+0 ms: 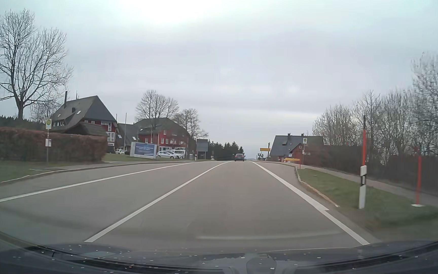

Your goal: Follow the waypoints while adhering to traffic rules and regulations

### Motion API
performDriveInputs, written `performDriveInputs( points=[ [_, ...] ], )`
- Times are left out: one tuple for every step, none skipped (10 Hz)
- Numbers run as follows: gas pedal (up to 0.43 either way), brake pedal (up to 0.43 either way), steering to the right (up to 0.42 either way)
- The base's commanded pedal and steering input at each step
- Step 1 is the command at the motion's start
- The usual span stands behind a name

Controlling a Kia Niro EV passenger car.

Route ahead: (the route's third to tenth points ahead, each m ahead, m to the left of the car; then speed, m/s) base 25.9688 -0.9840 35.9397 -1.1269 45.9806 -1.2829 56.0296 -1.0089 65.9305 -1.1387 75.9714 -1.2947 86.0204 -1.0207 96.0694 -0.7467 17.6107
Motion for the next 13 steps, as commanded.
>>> performDriveInputs(
  points=[
    [0.000, 0.159, 0.000],
    [0.000, 0.159, 0.000],
    [0.000, 0.152, 0.000],
    [0.000, 0.140, 0.001],
    [0.000, 0.098, 0.001],
    [0.000, 0.037, 0.001],
    [0.000, 0.012, 0.001],
    [0.000, 0.000, 0.000],
    [0.000, 0.000, 0.001],
    [0.000, 0.000, 0.000],
    [0.000, 0.000, 0.000],
    [0.000, 0.000, 0.000],
    [0.000, 0.000, 0.001]
  ],
)
